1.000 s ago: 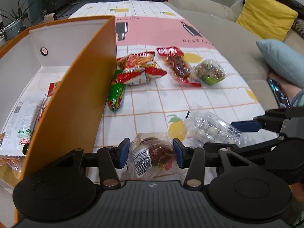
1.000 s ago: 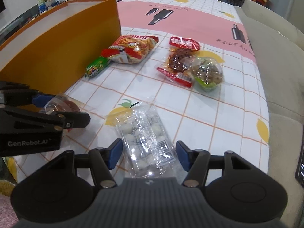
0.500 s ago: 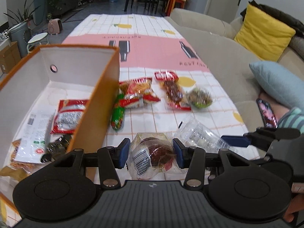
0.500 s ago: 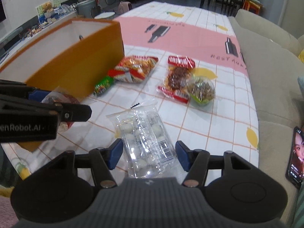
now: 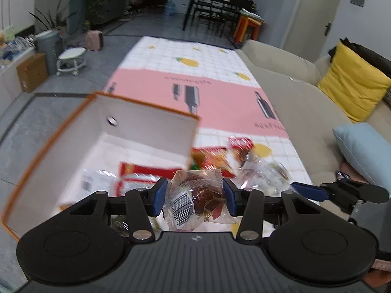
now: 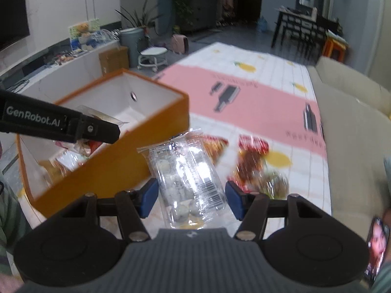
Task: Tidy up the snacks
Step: 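Lift the pastry bag and white-ball pack and carry both over the box, then lower both packs into the box and open both grippers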
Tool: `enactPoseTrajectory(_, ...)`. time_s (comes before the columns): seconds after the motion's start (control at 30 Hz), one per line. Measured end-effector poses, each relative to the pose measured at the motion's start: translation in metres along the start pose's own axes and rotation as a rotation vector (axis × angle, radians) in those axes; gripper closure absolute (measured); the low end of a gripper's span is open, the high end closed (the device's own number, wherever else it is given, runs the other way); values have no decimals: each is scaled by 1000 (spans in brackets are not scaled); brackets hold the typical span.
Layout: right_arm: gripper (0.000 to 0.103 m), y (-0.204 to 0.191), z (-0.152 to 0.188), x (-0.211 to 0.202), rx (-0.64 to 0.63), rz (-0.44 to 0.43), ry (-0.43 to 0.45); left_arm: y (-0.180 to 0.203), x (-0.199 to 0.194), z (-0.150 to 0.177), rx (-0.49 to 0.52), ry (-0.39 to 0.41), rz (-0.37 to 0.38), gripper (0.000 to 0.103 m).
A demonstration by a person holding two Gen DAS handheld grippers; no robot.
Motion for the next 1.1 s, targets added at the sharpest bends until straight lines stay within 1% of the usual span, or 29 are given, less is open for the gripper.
enactPoseTrajectory(0.17,45,-23,-33,5,-60,-15,51,-35,-5,-19,-25,7,-46,49)
enactPoseTrajectory(0.3,45,-40,-58,13,-97,-34,78,-58,0,-25,-21,-2,-93,49)
enactPoseTrajectory(0.37,45,-49,-69,20,-116,-36,80,-70,8,-24,-28,-32,-104,49)
enactPoseTrajectory(0.43,45,-57,-77,29,-137,-40,74,-81,17,-24,-30,-63,-99,49)
enactPoseTrajectory(0.5,45,-68,-83,41,-178,-34,60,-88,26,-22,-18,-100,-104,49)
enactPoseTrajectory(0.73,46,-102,-89,85,-371,18,5,-101,62,-14,79,-217,-125,48)
enactPoseTrajectory(0.9,46,-117,-87,122,-504,35,-48,-107,81,-4,113,-269,-138,48)
enactPoseTrajectory(1.0,46,-125,-78,140,-593,49,-68,-113,91,1,107,-298,-149,48)
enactPoseTrajectory(1.1,46,-130,-67,156,-656,65,-100,-113,100,7,151,-320,-175,48)
Point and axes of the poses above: each gripper's, at about its wrist camera, not at the fingertips, and x roughly the way its jaws point, y to its right, z to its underside, the point moved 3 cm from there along x, roughly the way its jaws point, and after that the axes turned 9 degrees about x, right-handed, at the moved point
